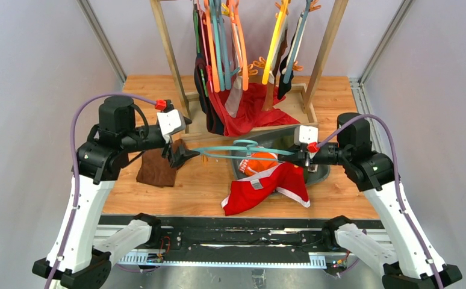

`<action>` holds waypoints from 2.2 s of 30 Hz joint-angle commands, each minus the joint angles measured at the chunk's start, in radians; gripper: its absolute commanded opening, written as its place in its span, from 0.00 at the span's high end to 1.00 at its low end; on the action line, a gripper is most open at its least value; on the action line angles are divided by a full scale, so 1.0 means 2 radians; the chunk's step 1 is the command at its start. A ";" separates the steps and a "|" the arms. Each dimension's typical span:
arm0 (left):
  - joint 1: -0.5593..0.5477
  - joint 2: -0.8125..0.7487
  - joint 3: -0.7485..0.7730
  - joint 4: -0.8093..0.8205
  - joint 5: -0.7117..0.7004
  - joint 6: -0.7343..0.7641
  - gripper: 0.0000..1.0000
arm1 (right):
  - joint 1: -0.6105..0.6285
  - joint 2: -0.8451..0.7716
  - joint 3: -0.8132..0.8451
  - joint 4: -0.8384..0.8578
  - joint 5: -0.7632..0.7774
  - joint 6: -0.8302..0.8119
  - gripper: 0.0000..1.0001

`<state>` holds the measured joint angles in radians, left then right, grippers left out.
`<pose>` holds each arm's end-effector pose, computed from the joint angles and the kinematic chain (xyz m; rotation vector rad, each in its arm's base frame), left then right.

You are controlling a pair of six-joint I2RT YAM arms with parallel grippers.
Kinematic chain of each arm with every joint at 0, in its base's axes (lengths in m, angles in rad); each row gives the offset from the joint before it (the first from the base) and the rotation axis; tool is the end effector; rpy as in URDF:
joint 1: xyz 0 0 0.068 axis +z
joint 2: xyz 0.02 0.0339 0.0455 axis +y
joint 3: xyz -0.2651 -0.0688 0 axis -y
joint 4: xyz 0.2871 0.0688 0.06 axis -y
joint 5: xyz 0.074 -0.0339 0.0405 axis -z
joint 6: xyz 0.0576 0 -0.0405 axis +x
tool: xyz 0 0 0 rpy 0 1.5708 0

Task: Remove the underwear clipped to the hanger
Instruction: Remove the underwear from the hanger.

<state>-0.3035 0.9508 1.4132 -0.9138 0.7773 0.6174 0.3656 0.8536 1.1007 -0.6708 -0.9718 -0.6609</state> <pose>0.1785 -0.0982 0.4608 1.2592 1.4603 -0.5725 0.1759 0.1183 0.3979 -1.3963 1.2464 0.7570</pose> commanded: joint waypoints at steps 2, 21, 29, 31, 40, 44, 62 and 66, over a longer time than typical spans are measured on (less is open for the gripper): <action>-0.012 0.009 -0.003 0.010 -0.001 0.011 0.02 | 0.026 0.012 0.029 0.011 0.005 0.038 0.99; -0.095 0.038 -0.041 -0.019 -0.051 0.046 0.21 | 0.072 0.041 0.020 0.053 0.017 0.090 0.99; -0.113 0.052 -0.045 -0.019 -0.062 0.044 0.47 | 0.072 0.032 0.002 0.067 0.014 0.099 0.99; -0.115 0.053 -0.045 -0.019 -0.065 0.045 0.52 | 0.072 0.029 -0.004 0.070 0.017 0.100 0.99; -0.120 0.054 -0.050 -0.019 -0.065 0.060 0.70 | 0.071 0.021 -0.016 0.075 0.017 0.103 0.99; -0.121 0.047 -0.058 -0.020 -0.067 0.086 0.94 | 0.071 0.016 -0.022 0.078 0.016 0.108 0.98; -0.122 -0.036 -0.013 -0.019 -0.222 0.220 1.00 | 0.028 -0.033 -0.018 0.085 -0.004 0.158 0.35; -0.121 -0.053 0.018 -0.022 -0.237 0.235 1.00 | 0.016 -0.031 0.007 0.088 0.021 0.183 0.29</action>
<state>-0.5457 0.8886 1.3674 -0.9848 0.3641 1.0222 0.4301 0.7952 1.0481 -0.5205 -0.9489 -0.3679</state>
